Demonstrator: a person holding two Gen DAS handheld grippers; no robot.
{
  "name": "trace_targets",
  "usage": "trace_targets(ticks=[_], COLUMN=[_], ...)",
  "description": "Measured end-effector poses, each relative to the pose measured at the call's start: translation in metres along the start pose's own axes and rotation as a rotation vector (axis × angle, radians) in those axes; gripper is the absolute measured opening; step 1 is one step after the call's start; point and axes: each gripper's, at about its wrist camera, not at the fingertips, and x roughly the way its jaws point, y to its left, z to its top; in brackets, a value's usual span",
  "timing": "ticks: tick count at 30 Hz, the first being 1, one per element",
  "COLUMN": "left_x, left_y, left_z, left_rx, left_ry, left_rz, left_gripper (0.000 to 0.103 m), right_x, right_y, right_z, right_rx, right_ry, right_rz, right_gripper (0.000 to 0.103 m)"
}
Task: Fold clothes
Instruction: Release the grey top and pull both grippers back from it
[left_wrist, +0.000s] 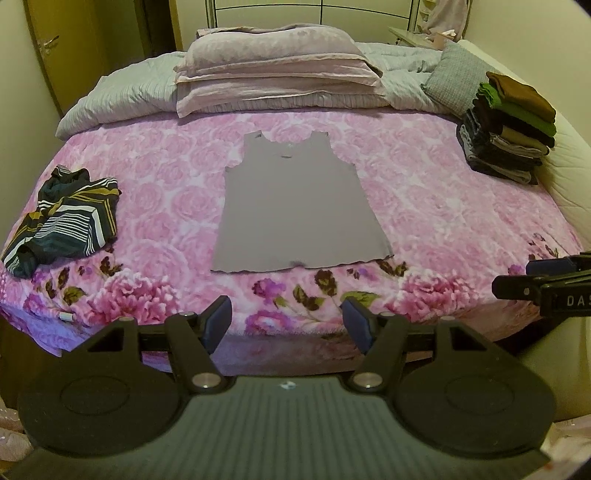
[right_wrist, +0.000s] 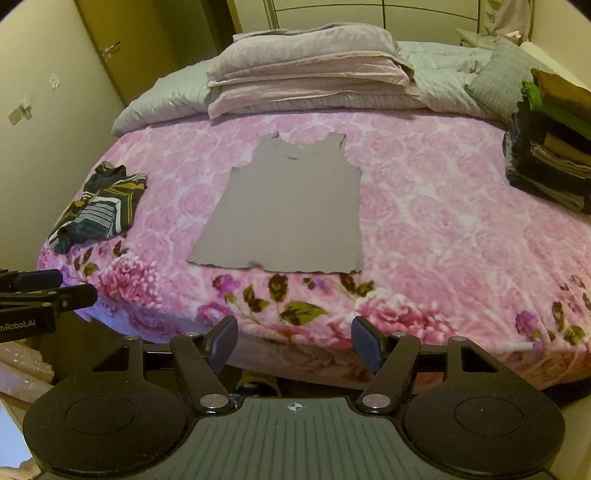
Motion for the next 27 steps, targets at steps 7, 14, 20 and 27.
trace_targets(ticks=[7,14,20,27], left_x=[0.000,0.003,0.015,0.040], left_y=[-0.001,0.000,0.003,0.014], left_z=[0.004,0.007,0.018,0.042], left_rx=[0.001,0.000,0.000,0.013], left_ry=[-0.007,-0.001,0.011,0.030], left_rz=[0.001,-0.003,-0.010,-0.026], left_gripper=[0.063,0.063,0.063,0.063], right_x=[0.000,0.001,0.011,0.034], right_y=[-0.001,-0.002,-0.002,-0.002], right_z=[0.004,0.006,0.019,0.042], right_rx=[0.001,0.003,0.009,0.033], right_ry=[-0.006,-0.001,0.010,0.030], right_rz=[0.002,0.003,-0.003,-0.017], right_gripper=[0.065,0.065,0.065,0.065])
